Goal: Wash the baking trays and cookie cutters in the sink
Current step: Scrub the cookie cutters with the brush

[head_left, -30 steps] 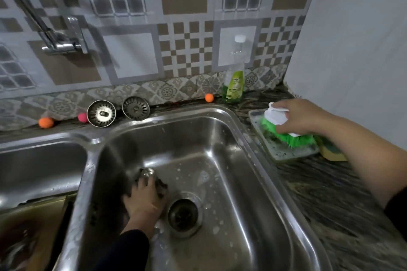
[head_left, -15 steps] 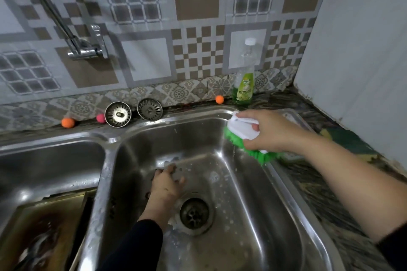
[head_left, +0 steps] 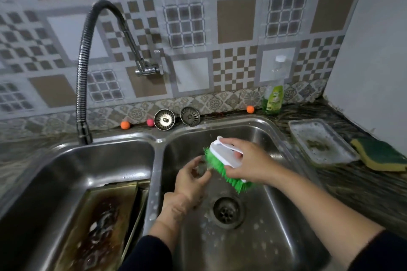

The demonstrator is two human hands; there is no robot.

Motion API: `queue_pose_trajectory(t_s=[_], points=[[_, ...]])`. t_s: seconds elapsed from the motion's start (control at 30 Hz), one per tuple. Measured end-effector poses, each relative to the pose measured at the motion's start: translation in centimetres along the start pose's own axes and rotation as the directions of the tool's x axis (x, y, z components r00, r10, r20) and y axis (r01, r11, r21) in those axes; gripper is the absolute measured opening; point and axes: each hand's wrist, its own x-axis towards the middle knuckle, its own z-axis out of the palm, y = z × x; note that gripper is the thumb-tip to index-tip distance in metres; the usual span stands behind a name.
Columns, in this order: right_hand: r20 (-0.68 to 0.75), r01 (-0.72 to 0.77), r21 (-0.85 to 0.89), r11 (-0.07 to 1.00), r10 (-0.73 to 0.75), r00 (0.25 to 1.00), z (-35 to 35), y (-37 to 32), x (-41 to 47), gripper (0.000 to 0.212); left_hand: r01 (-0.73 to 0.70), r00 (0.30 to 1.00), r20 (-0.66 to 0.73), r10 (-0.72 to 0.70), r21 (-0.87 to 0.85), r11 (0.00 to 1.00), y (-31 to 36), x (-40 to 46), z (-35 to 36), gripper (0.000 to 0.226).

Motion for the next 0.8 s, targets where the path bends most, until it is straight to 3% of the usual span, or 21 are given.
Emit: queue_pose_trajectory(t_s=[0.1, 0.23, 0.27, 0.4, 0.5, 0.63, 0.7, 0.8], points=[[-0.041, 0.004, -0.029, 1.0, -0.006, 0.999, 0.1, -1.4, 0.5, 0.075, -0.006, 0.997, 0.076, 0.006, 0.003, 1.0, 0.0, -0.6, -0.3, 0.067], [-0.017, -0.001, 0.021, 1.0, 0.001, 1.0, 0.2, -2.4, -0.1, 0.076, 0.097, 0.989, 0.136, -0.056, -0.315, 0.944, 1.0, -0.9, -1.4, 0.018], [-0.004, 0.008, 0.001, 1.0, -0.008, 1.0, 0.4, -2.6, -0.4, 0.077, 0.119, 0.982, 0.18, -0.055, -0.368, 0.922, 1.5, -1.0, -1.6, 0.015], [-0.073, -0.003, -0.072, 0.997, -0.002, 0.997, 1.1, -3.3, -0.8, 0.079, 0.207, 0.958, 0.277, -0.077, -0.475, 0.855, 2.6, -1.6, -1.8, 0.025], [-0.109, 0.0, -0.098, 0.995, -0.01, 0.994, 1.5, -4.0, -1.2, 0.078, 0.227, 0.96, 0.257, -0.108, -0.497, 0.838, 3.5, -1.2, -1.7, 0.034], [-0.116, -0.012, -0.104, 0.994, 0.0, 0.993, 0.6, -3.0, -2.3, 0.078, 0.263, 0.963, 0.224, -0.15, -0.667, 0.697, 3.7, -0.4, -2.9, 0.037], [-0.076, 0.029, -0.113, 0.993, -0.038, 0.996, 0.9, -3.2, -2.9, 0.078, 0.292, 0.949, 0.284, -0.135, -0.633, 0.717, 3.9, -0.4, -3.2, 0.037], [-0.051, 0.088, -0.293, 0.952, -0.107, 0.993, 1.2, -4.1, -2.9, 0.076, 0.321, 0.92, 0.378, -0.101, -0.582, 0.747, 4.4, -1.0, -3.3, 0.029]])
